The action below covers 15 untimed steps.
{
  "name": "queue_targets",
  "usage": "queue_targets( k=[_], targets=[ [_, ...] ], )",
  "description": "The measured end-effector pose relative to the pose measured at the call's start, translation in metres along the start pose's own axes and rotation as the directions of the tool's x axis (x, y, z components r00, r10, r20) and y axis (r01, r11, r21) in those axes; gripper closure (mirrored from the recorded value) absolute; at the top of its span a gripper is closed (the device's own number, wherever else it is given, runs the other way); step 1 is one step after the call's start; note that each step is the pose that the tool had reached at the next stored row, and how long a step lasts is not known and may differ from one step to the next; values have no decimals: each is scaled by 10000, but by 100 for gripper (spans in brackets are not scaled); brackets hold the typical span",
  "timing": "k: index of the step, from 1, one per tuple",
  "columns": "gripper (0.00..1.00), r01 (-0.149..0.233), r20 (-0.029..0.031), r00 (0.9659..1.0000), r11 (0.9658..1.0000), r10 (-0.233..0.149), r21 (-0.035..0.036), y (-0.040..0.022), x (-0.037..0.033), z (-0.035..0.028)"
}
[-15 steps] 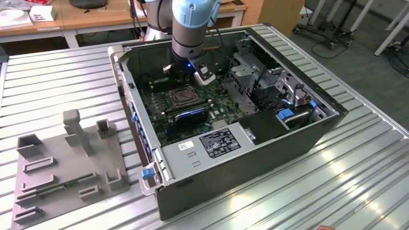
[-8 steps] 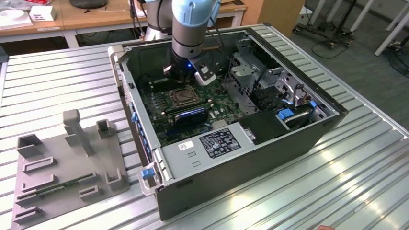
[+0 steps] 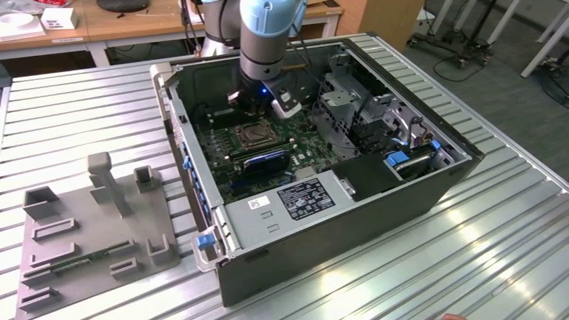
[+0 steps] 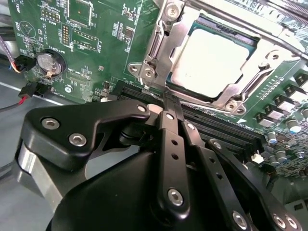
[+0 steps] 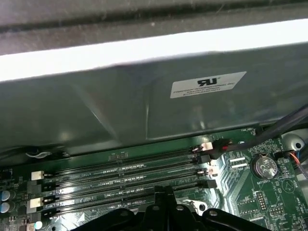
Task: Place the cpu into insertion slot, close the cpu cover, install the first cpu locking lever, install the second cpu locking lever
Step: 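Install the first cpu locking lever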
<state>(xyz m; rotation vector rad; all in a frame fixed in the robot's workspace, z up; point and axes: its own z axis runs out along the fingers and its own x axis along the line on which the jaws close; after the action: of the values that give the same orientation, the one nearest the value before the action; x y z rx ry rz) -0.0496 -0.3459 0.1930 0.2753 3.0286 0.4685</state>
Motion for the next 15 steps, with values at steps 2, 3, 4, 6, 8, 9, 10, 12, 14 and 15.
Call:
queue_targets(
  k=[2, 3, 4, 6, 8, 9, 10, 12, 14, 15],
  targets=[
    [89, 0, -1, 10000, 10000, 0, -2, 5, -11, 3],
    [89, 0, -1, 10000, 10000, 0, -2, 7, -16, 3],
    [89, 0, -1, 10000, 10000, 0, -2, 9, -21, 3],
    [89, -2, 0, 10000, 10000, 2, -2, 15, -25, -6],
    [89, -1, 1, 10000, 10000, 1, -4, 27, -26, -29],
    [89, 0, 0, 10000, 10000, 0, -5, 35, -26, -44],
    [89, 0, -1, 10000, 10000, 0, -4, 43, -26, -57],
    [89, -1, 0, 10000, 10000, 1, -6, 64, -25, -73],
    [89, -1, -1, 10000, 10000, 1, -4, 91, -20, -75],
    [89, 0, -1, 10000, 10000, 0, -4, 106, -17, -73]
  ],
)
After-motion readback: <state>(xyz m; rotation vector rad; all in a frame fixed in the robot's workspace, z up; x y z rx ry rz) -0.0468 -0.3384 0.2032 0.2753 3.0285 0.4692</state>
